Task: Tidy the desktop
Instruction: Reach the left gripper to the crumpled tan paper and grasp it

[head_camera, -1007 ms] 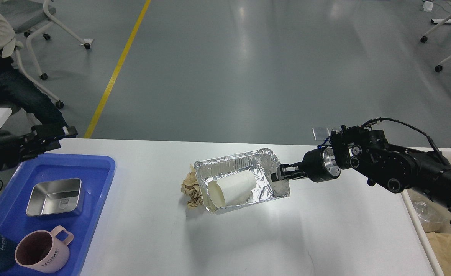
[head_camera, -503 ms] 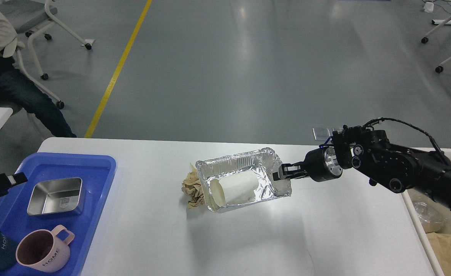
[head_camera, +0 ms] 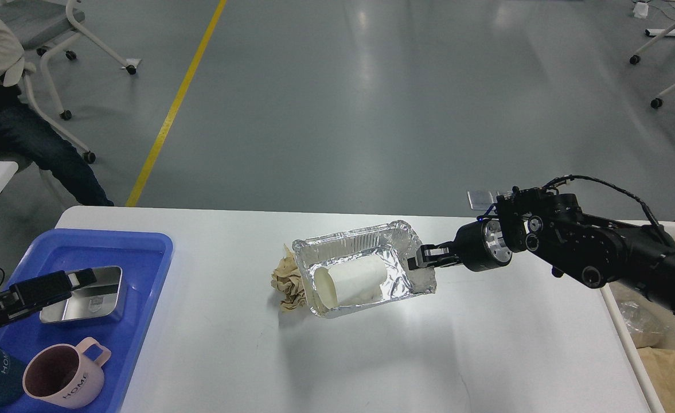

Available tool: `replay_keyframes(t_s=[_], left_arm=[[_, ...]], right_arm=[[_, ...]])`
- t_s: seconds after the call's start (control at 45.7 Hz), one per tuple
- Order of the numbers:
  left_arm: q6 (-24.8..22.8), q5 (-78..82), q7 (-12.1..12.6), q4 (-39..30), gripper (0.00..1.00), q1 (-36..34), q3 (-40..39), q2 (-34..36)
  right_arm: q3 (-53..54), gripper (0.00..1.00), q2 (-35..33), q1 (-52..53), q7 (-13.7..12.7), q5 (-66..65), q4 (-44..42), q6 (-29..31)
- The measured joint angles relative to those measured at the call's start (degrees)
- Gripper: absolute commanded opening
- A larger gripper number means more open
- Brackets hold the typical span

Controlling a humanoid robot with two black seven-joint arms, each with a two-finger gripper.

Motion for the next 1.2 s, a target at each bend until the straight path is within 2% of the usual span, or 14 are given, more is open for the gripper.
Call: replay_keyframes(t_s=[0.153,0.394,0.635,0.898,1.204], left_arm=[[-1.9,0.2,0.0,4.2,0.89,-2.2,0.0,-5.7],[-5.6,0.4,0.0,16.0,0.96,-4.3,0.6,-20.3],[-7.7,5.0,0.0,25.9,0.96,-6.4,0.8,-31.8],[-10.4,10.2,-0.1,42.2,0.96,-9.1,1.2,-47.7],[-10.3,17.9,-0.6,52.3,0.96,-10.2,1.4,-58.8]], right_arm=[[0.0,0.00,0.2,0.0,-0.1,0.0,0.0,-0.1],[0.0,0.00,-0.2,0.0,-0.1,0.0,0.0,-0.1],[0.0,0.00,-0.3,-0.1,-0.1,0.0,0.1,-0.1],[0.1,0.00,-0.3,-0.1,-0.1,0.0,0.0,-0.3],[0.1,0.00,-0.2,-0.1,-0.1,0.1,0.1,-0.4]])
